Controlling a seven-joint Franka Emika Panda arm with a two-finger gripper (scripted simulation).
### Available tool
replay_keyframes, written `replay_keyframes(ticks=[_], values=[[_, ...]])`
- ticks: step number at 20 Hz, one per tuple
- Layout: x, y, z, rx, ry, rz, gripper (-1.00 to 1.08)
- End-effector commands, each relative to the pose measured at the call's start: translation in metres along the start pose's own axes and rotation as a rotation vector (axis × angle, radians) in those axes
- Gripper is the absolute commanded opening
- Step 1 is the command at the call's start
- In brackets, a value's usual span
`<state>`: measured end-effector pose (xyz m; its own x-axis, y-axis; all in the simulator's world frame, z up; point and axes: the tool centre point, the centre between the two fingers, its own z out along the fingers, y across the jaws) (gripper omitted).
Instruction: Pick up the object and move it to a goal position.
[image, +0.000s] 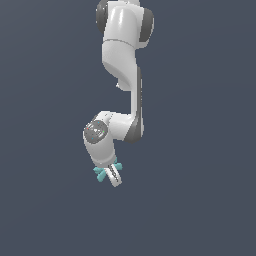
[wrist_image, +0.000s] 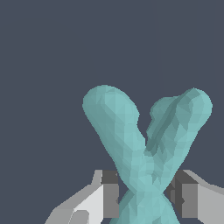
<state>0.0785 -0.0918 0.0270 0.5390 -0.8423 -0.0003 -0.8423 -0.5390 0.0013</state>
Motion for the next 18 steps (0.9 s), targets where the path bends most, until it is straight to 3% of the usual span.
replay_keyframes(ticks=[1,12,18], values=[[-0.010,-0.009,-0.006,0.001,0.000,-0.002,-1.00],[-0.080,-0.076,-0.051,0.001,0.001,-0.002,-1.00],[-0.098,-0.096,-0.063,0.001,0.001,-0.002,-1.00]])
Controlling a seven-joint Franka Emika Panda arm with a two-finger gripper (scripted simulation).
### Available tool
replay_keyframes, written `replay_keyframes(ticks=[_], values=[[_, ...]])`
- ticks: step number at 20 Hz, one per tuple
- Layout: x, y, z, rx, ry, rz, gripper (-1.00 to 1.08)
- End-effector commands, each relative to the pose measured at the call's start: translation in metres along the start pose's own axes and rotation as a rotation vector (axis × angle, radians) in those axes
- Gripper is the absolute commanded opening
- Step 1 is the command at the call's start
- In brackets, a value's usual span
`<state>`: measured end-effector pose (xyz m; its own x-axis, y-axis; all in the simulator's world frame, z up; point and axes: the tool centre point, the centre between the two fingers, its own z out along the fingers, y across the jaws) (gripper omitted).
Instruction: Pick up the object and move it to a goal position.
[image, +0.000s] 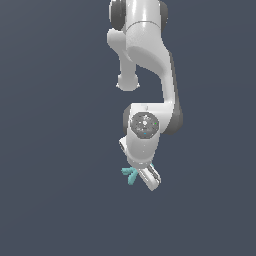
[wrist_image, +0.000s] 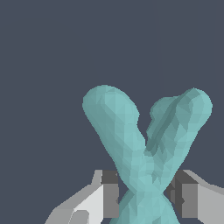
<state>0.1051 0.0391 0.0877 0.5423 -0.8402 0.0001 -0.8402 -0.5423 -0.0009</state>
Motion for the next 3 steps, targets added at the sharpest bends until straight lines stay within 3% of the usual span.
replay_keyframes(ticks=[1,3], values=[[-0.0032,-0.0042,-0.0026,-0.001,0.000,0.002,-1.00],[-0.0037,-0.0051,-0.0031,-0.001,0.000,0.002,-1.00]])
